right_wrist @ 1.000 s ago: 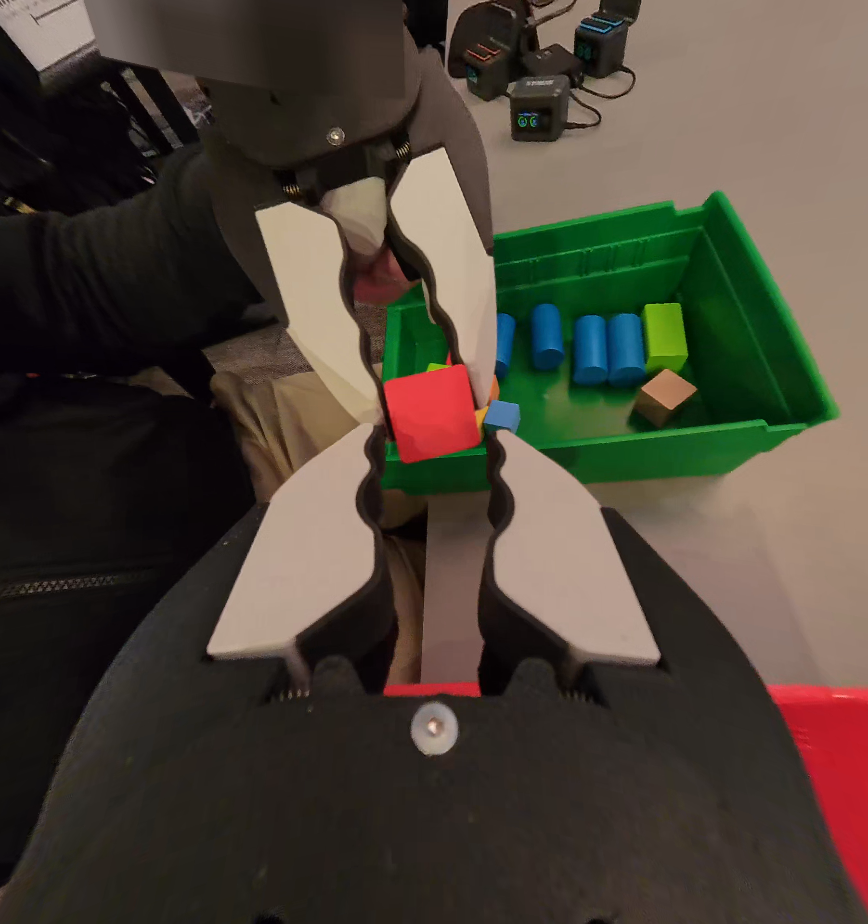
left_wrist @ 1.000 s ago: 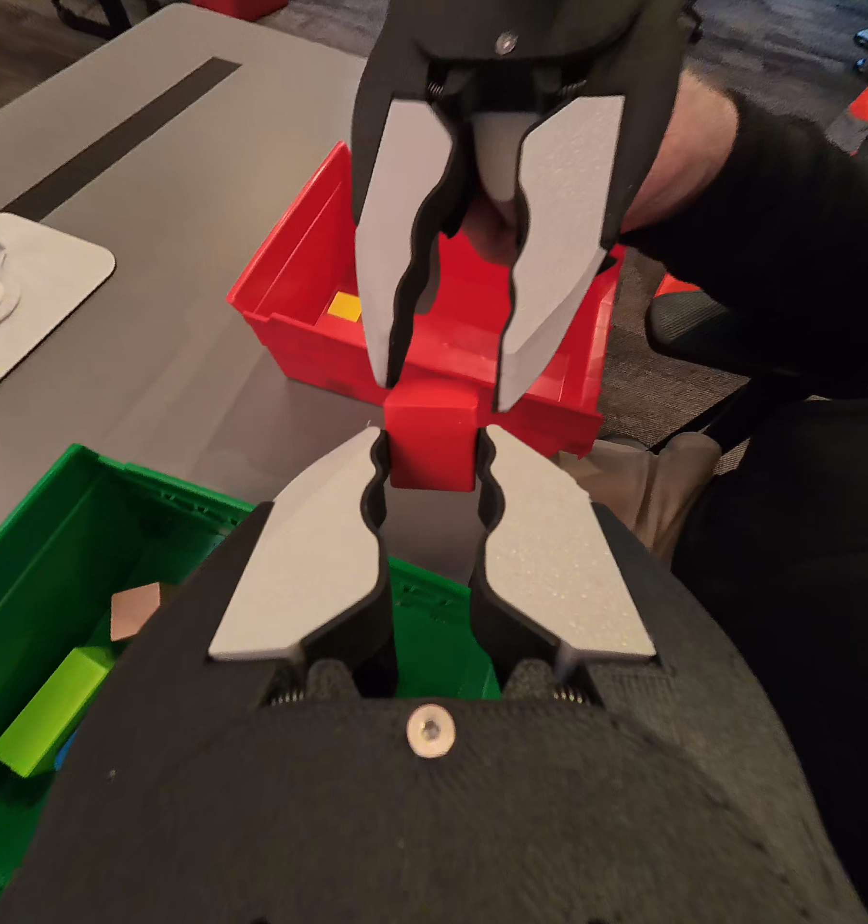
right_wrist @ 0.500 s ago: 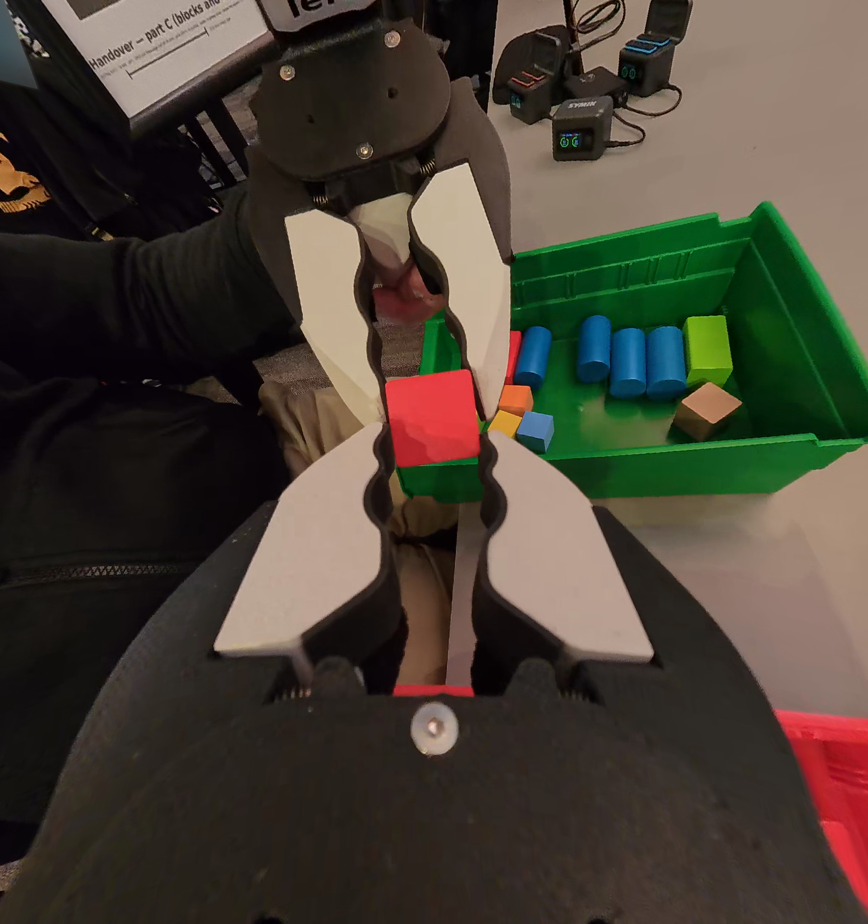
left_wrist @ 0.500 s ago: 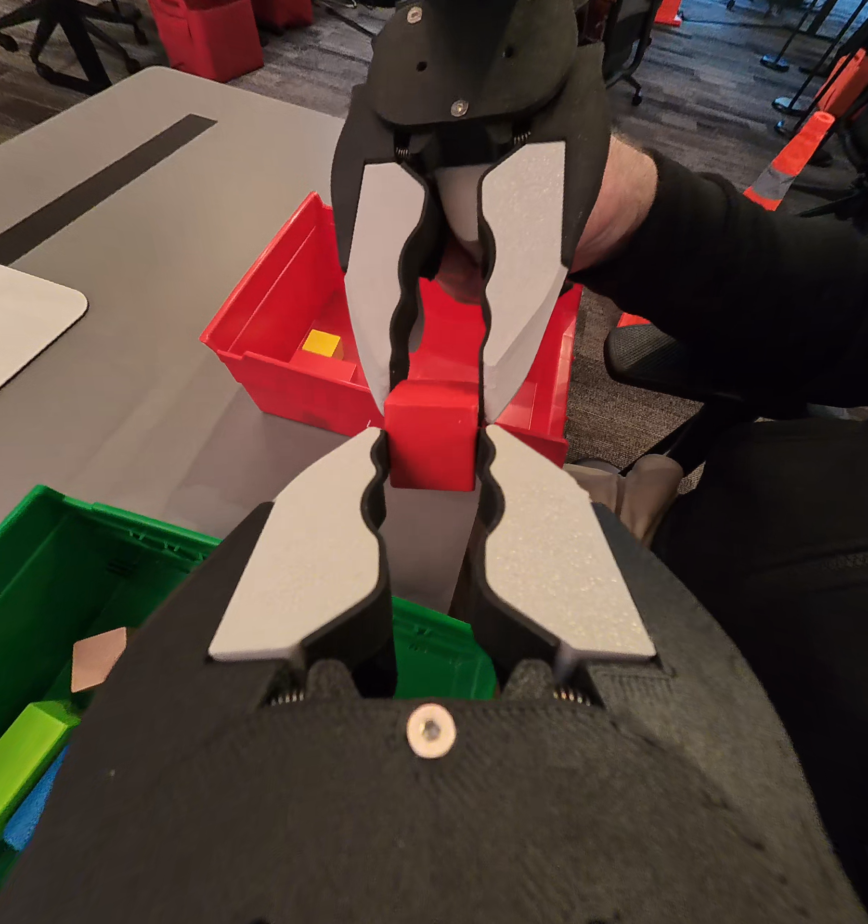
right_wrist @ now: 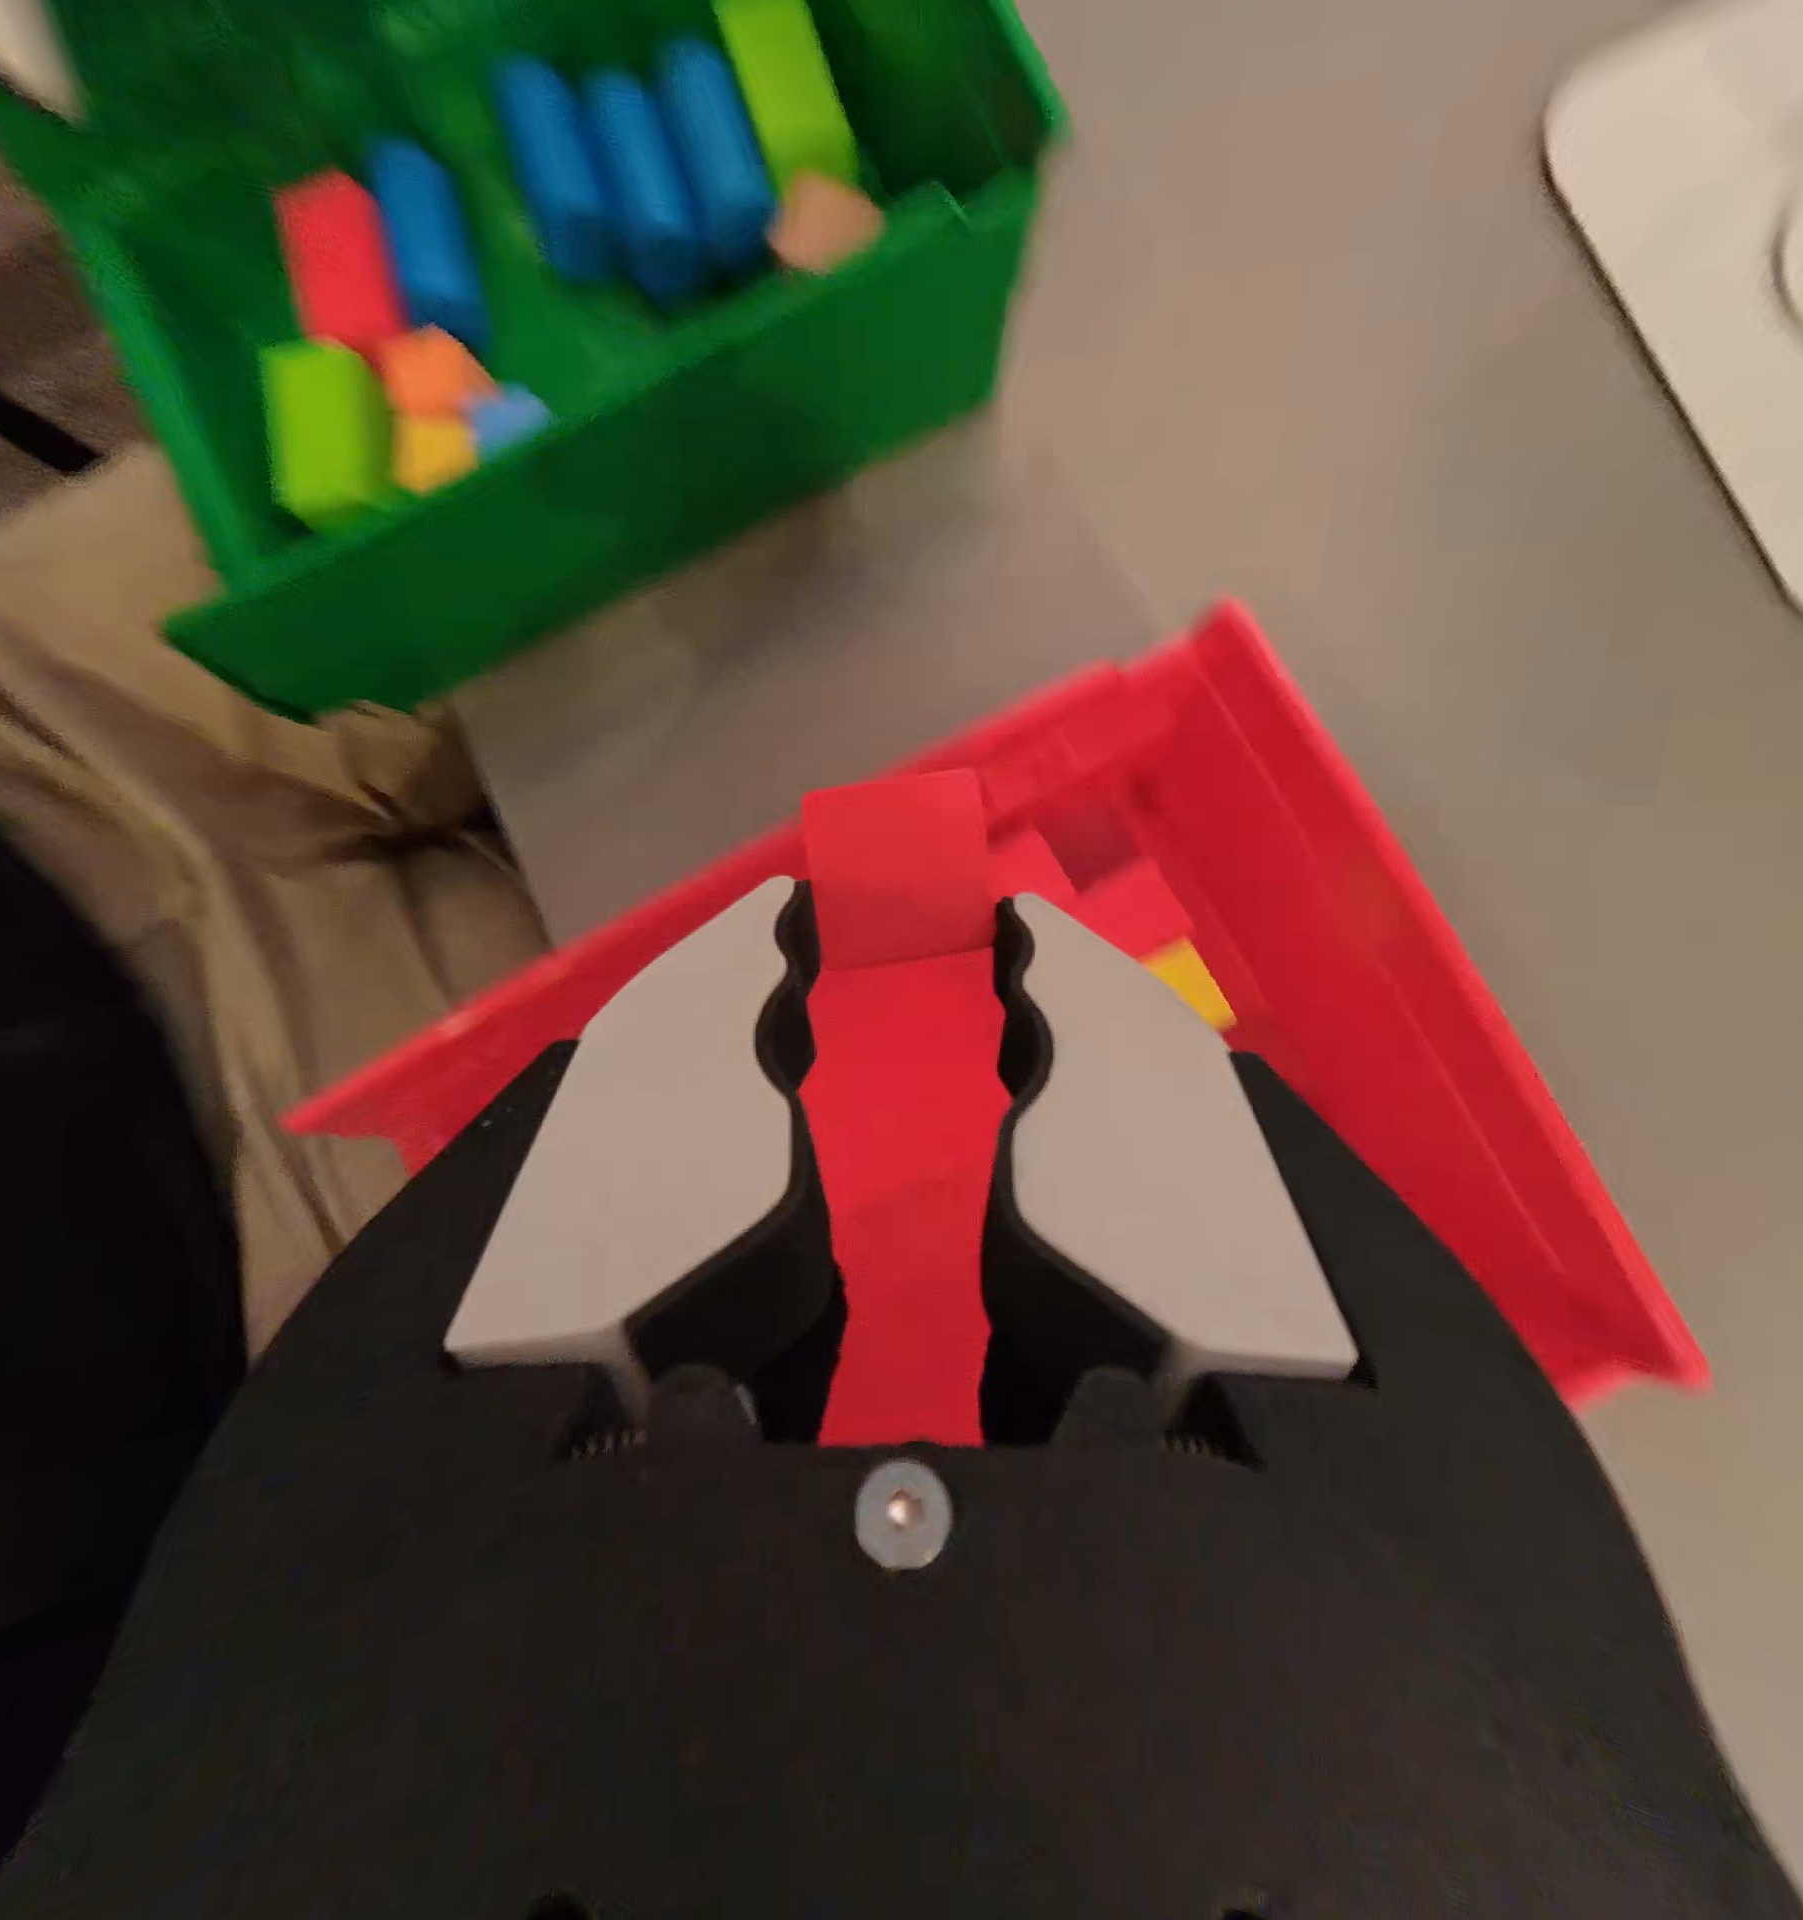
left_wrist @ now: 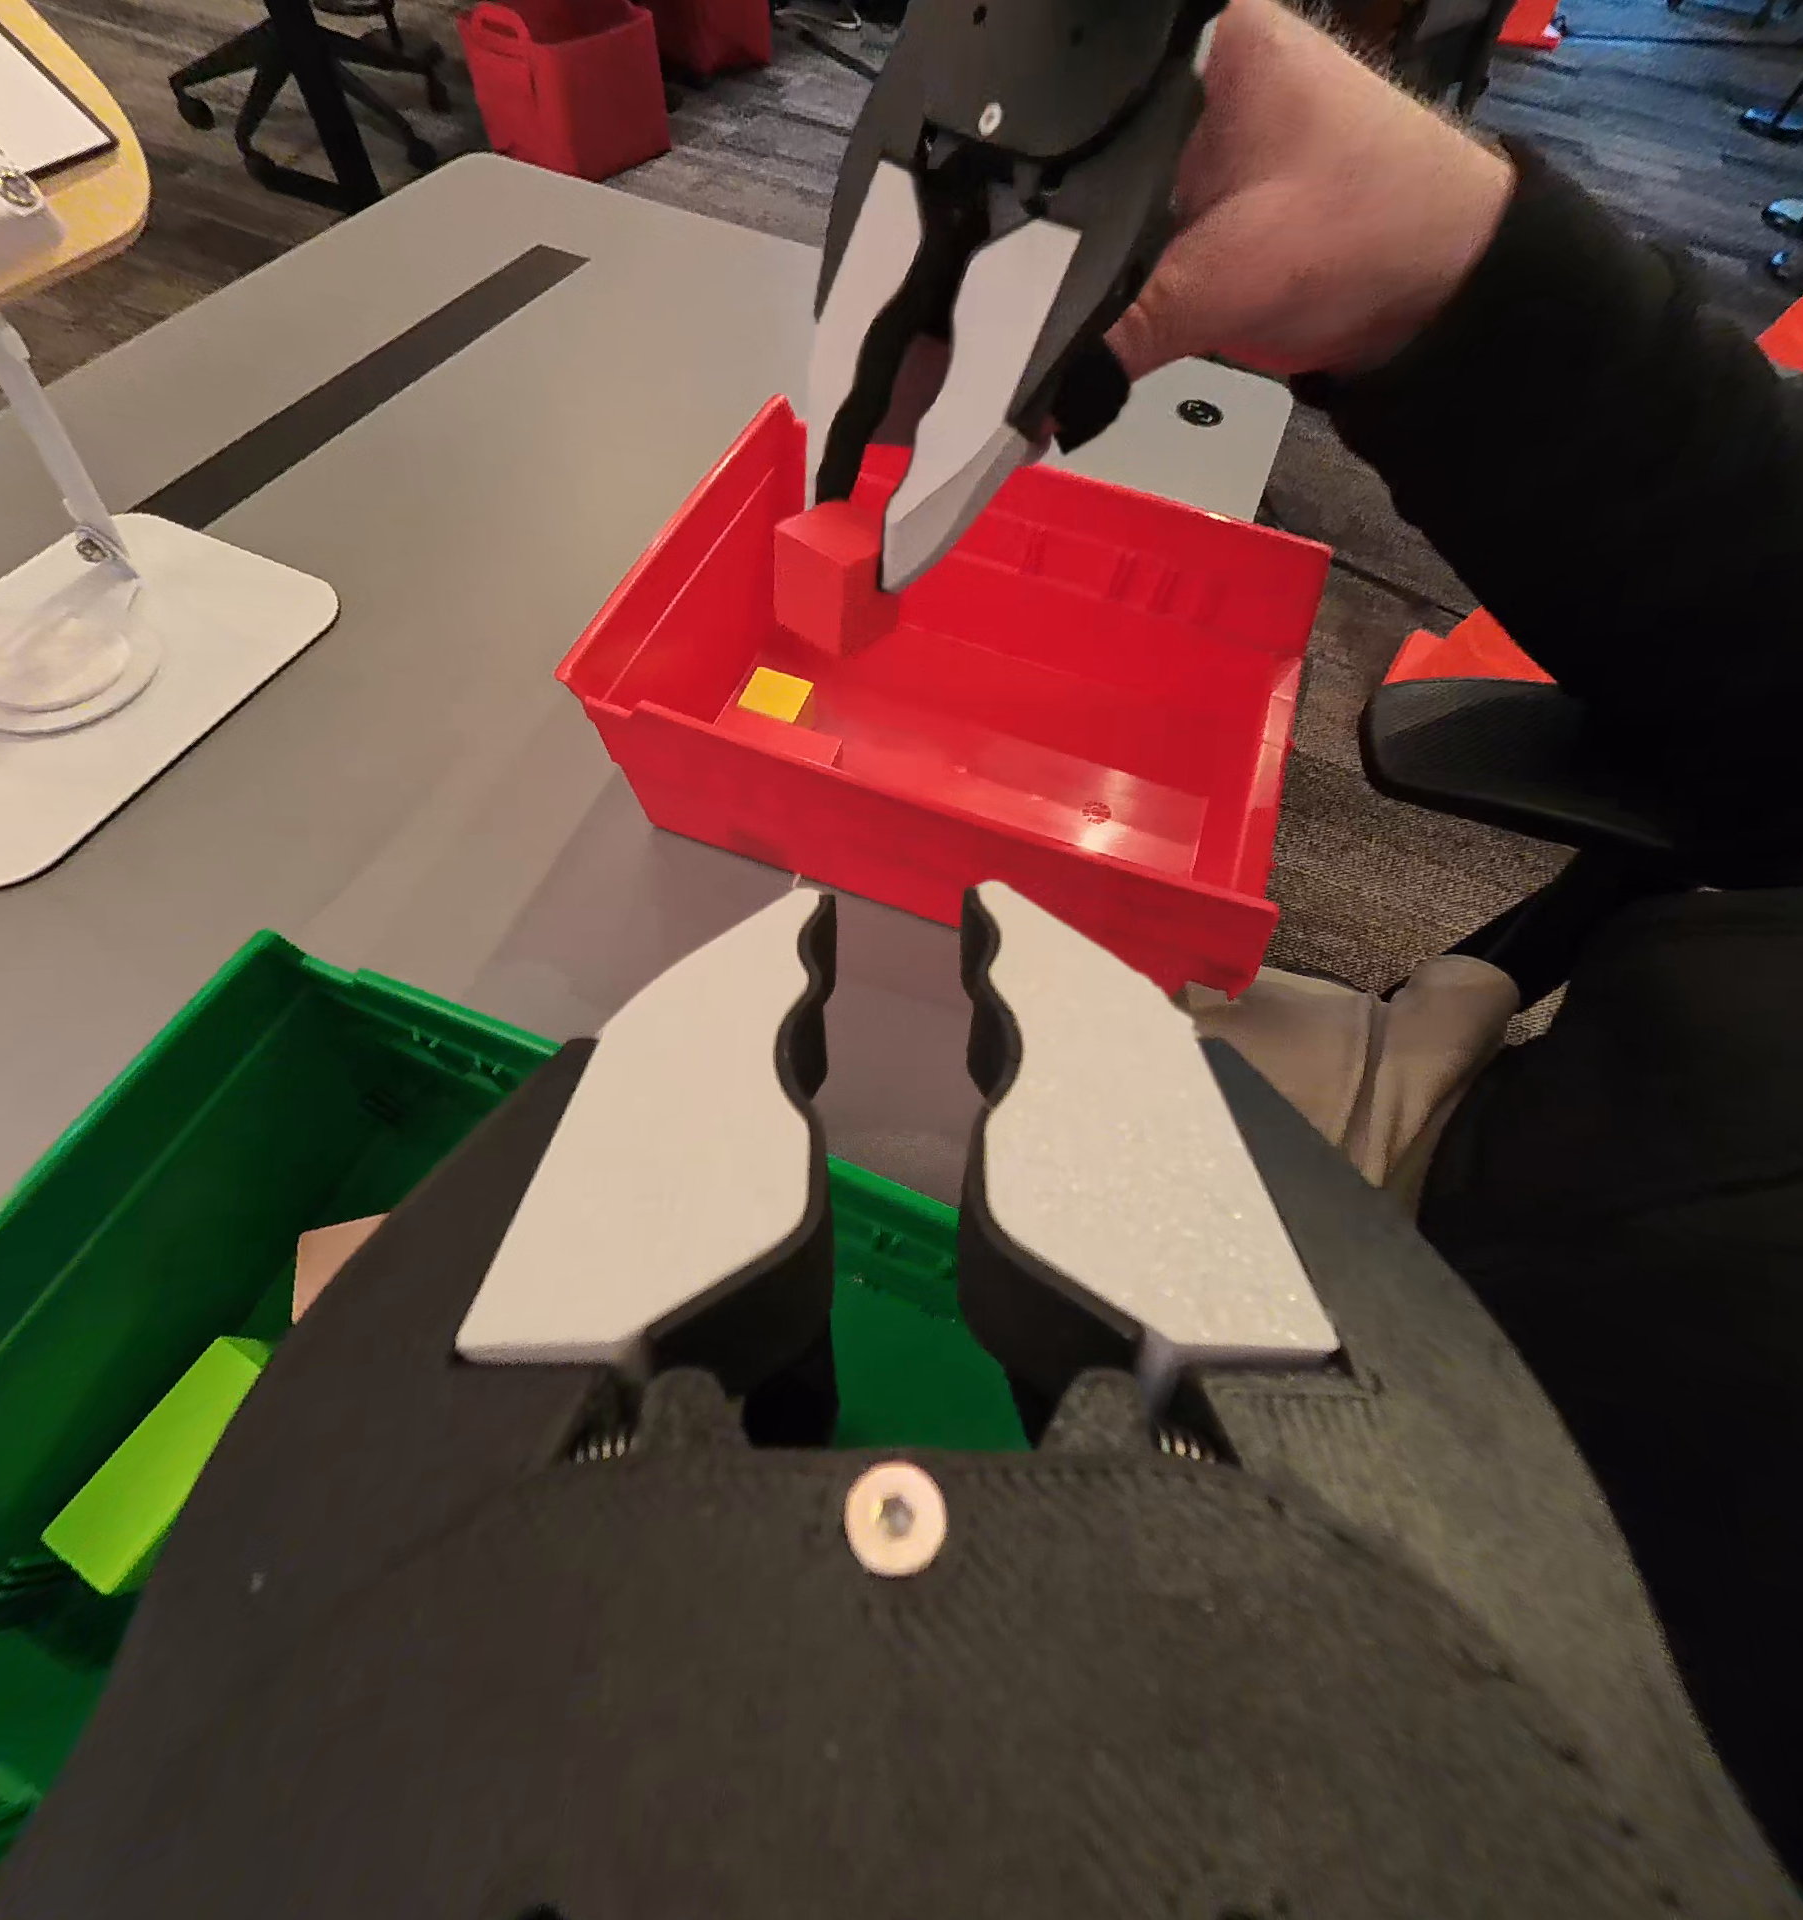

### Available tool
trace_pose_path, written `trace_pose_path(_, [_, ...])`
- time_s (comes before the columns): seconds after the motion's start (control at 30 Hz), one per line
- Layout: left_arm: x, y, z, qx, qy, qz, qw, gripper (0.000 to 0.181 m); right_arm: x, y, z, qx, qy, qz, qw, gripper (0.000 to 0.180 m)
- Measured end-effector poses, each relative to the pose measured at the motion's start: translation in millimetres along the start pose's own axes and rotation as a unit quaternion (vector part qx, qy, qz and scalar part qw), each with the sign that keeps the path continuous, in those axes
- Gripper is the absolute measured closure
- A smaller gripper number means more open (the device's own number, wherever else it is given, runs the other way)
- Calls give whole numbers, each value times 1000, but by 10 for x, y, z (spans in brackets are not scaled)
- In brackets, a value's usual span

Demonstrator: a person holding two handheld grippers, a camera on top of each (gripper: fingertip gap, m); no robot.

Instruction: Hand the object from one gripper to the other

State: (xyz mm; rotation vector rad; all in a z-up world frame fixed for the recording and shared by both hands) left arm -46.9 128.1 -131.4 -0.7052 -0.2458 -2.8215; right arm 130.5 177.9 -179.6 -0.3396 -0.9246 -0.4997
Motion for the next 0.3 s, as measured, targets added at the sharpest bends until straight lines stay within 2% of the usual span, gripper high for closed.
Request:
trace_pose_path(0.17, [-59,5,-59,-6,-20,4,1000,159,-161,422,-557,-61,-119,-64,989,147])
trace_pose_path(0.3, [-85,0,-86,-8,-29,6,1000,159,-322,484,-815,-71,-180,-60,979,148])
Point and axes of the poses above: each gripper's, where its closed fingertips meet, x back along the fingers, z out of its top, y = z × x across the jaws, the point moved 2 cm from there along x, back along the fingers, and after that the axes turned 2 degrees about x, right-handed, at the moved point
